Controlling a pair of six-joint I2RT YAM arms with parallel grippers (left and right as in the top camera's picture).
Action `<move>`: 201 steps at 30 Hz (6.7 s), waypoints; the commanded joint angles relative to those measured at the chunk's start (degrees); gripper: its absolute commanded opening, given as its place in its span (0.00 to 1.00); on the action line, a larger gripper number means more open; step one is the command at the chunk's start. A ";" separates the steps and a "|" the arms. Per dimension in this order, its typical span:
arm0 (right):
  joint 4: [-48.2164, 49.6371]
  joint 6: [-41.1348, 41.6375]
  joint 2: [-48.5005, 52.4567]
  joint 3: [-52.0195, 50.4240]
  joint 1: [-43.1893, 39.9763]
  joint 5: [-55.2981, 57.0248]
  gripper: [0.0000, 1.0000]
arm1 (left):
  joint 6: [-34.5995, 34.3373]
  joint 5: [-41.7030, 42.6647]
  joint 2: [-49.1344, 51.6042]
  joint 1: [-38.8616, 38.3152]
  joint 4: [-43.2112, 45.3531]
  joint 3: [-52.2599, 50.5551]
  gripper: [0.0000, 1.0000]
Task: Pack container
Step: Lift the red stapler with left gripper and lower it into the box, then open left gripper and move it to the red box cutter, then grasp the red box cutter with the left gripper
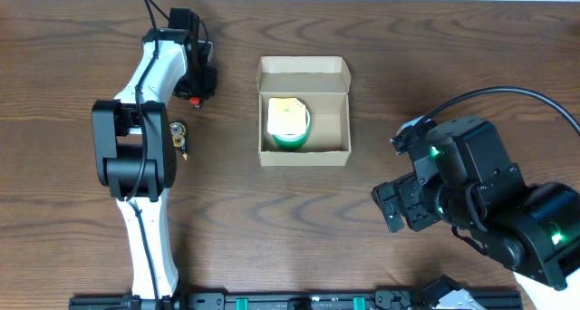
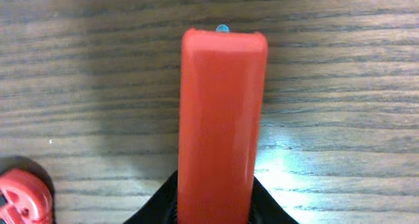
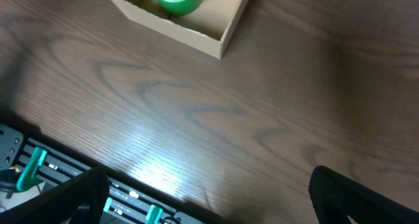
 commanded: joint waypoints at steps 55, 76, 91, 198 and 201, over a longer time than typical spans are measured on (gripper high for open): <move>-2.89 -0.79 -0.02 -0.09 -0.26 0.42 0.99 | -33.00 5.64 -2.93 -36.11 -33.90 31.32 0.06; -2.86 -0.79 -0.02 -0.09 -0.26 0.42 0.99 | -41.64 4.13 -2.93 -39.10 -26.18 21.51 0.06; -2.89 -0.79 -0.02 -0.09 -0.26 0.42 0.99 | -39.04 3.91 -2.93 -38.60 -20.76 18.82 0.42; -2.89 -0.79 -0.02 -0.09 -0.26 0.42 0.99 | -3.34 -1.88 -14.08 11.61 18.25 -30.60 0.20; -2.89 -0.79 -0.02 -0.09 -0.26 0.42 0.99 | -3.34 -1.90 -14.08 11.61 17.25 -29.81 0.15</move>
